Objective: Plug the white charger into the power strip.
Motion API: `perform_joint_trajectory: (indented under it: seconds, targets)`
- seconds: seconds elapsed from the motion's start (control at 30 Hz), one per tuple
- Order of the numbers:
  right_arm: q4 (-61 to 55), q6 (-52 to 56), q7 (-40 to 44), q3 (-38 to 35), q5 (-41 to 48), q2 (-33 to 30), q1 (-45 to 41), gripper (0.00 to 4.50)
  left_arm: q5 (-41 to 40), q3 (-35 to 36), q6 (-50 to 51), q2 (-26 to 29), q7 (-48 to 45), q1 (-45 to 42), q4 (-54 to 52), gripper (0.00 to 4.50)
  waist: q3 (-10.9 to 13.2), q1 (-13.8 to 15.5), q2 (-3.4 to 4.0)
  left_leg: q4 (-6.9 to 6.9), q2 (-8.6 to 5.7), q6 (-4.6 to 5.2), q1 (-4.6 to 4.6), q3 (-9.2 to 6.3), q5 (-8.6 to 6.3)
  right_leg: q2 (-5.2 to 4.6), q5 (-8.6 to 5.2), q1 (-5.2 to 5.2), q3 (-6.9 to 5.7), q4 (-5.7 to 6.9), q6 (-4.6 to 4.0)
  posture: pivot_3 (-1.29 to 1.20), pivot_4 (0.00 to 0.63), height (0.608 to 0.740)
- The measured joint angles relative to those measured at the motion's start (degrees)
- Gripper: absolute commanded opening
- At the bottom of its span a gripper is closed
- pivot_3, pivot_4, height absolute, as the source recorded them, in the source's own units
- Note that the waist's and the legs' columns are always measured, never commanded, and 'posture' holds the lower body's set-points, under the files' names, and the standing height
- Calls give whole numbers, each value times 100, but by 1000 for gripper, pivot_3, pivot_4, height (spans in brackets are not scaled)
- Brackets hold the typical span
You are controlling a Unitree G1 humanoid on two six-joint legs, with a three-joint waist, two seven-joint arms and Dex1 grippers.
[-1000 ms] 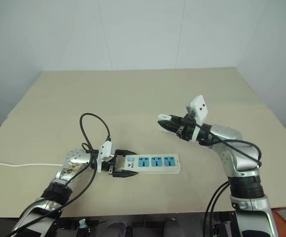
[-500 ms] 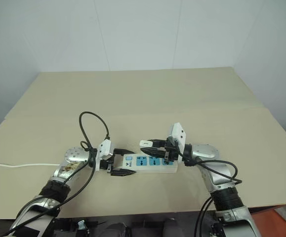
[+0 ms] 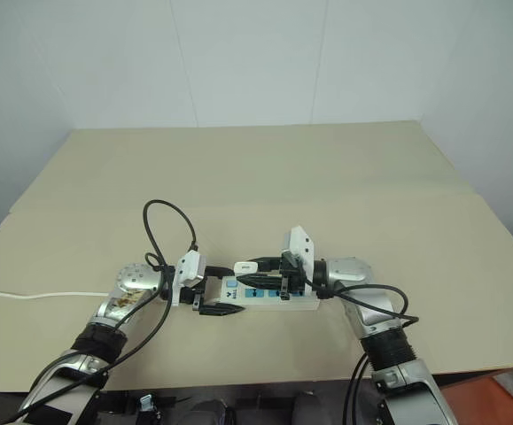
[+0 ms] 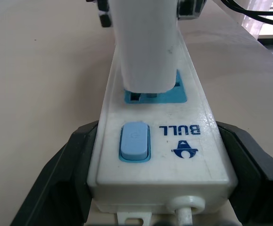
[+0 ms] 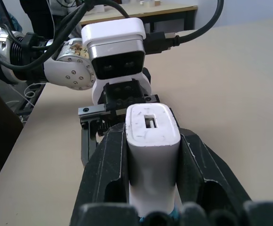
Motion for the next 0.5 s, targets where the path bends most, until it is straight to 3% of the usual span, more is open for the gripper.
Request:
perform_joint_trajectory:
  seconds: [0.5]
  targets:
    - [173, -131, 50, -57, -2, -88, -92, 1111, 12, 4, 50, 0, 40, 41, -82, 3288, 0, 1, 0, 0, 0, 0, 0, 0, 0, 0, 0, -1, 0, 0, 0, 0, 150, 740]
